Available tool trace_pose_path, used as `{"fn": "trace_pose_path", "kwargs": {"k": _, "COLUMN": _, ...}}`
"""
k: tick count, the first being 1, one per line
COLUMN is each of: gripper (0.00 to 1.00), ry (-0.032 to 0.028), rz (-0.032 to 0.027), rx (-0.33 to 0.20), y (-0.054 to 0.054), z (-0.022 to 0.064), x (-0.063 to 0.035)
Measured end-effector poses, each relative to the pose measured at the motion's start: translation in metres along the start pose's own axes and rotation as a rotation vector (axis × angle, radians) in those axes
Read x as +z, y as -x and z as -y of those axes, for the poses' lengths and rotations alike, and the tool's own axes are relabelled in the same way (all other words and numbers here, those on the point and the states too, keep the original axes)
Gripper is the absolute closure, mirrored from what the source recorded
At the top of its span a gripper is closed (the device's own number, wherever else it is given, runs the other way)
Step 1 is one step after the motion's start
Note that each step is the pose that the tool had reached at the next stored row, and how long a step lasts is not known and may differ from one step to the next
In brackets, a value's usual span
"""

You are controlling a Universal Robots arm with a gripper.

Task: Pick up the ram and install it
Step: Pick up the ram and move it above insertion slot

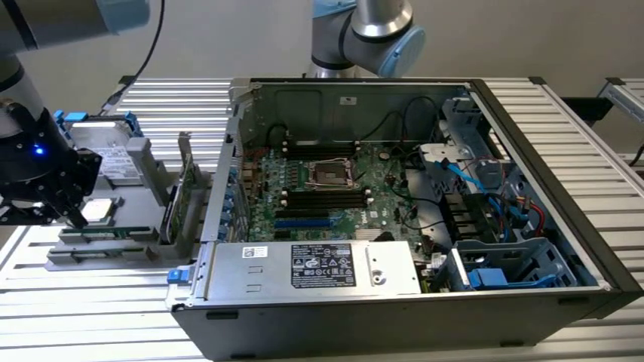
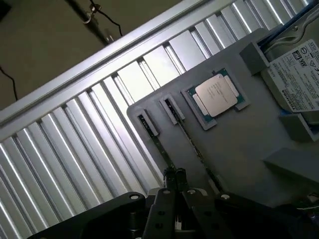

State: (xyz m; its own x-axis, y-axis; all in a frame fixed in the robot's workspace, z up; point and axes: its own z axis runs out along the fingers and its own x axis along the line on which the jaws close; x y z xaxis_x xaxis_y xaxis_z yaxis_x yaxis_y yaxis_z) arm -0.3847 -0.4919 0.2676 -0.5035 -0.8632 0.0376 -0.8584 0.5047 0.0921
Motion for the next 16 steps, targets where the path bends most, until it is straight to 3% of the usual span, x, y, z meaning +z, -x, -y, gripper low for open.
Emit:
{"fn": "trace_pose_path", "kwargs": {"k": 3, "gripper": 0.9, "ry": -0.0031, "rz": -0.0042, "rx": -0.052, "y": 0.0002, "z": -0.0002, "x": 0.0005}}
{"fn": "trace_pose_path", "kwargs": {"k": 10, "gripper": 0.9, "ry": -0.0221, "rz": -0.0045, "rx": -0.153, "y": 0.0012, "z": -0.0004, "x": 0.0034}}
{"fn": "trace_pose_path", "kwargs": {"k": 16, "gripper": 0.9, "ry": -0.0265, "rz": -0.0034, "rx": -0.258, "y": 0.0013, "z": -0.0003, "x": 0.0042}}
